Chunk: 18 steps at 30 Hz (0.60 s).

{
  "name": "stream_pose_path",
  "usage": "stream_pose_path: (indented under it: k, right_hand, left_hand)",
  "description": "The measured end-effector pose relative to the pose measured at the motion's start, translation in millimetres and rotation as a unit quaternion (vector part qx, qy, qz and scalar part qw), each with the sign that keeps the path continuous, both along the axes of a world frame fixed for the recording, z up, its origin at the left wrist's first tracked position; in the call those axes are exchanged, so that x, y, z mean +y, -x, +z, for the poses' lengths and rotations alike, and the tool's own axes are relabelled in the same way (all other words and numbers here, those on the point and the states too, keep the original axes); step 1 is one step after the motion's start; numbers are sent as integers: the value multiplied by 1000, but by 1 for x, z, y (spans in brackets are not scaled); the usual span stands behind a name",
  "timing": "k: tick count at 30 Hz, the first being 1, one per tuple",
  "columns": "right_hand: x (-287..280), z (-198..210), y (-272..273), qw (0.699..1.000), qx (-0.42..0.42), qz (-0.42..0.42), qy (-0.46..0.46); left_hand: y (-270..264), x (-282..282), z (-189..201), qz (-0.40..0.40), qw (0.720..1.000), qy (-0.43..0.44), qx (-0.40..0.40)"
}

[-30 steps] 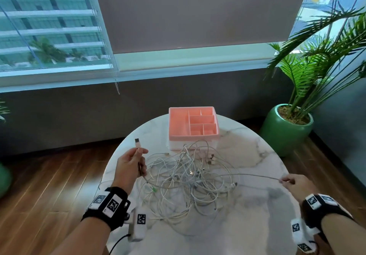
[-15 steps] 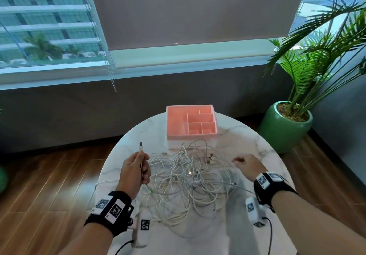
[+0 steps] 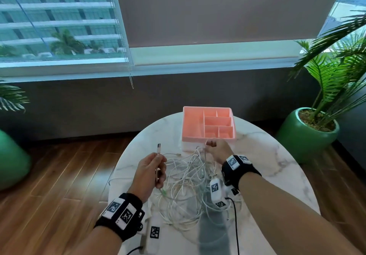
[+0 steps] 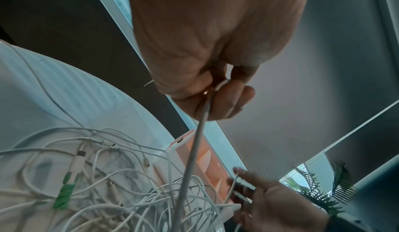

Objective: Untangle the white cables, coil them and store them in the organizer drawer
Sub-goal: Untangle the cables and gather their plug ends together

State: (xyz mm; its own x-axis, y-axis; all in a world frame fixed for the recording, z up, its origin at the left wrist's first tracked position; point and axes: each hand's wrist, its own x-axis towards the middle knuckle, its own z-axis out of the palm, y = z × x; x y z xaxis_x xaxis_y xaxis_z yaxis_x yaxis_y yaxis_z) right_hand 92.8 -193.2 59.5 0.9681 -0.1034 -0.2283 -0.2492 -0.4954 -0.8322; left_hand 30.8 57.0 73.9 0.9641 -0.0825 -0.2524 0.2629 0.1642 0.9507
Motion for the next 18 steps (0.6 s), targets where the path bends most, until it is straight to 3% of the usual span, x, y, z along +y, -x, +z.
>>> stream_pose_path:
  k: [4, 8, 11, 15, 18]
  right_hand:
    - [-7, 75, -14, 979, -113, -57, -162]
    - [-19, 176, -11, 935, -223, -26, -275]
    - [-23, 231, 0, 912, -280, 13, -300]
    - [-20, 254, 13, 900, -300, 29, -316]
    - [-17, 235, 23, 904, -261, 29, -336]
  left_hand:
    - [-9, -2, 8, -7, 999, -22, -24]
    - [-19, -12, 26, -5, 998, -23, -56]
    - [-26, -24, 45, -1, 997, -2, -74]
    - [-31, -45, 70, -40, 993, 74, -79]
    - [-31, -65, 84, -67, 987, 130, -66]
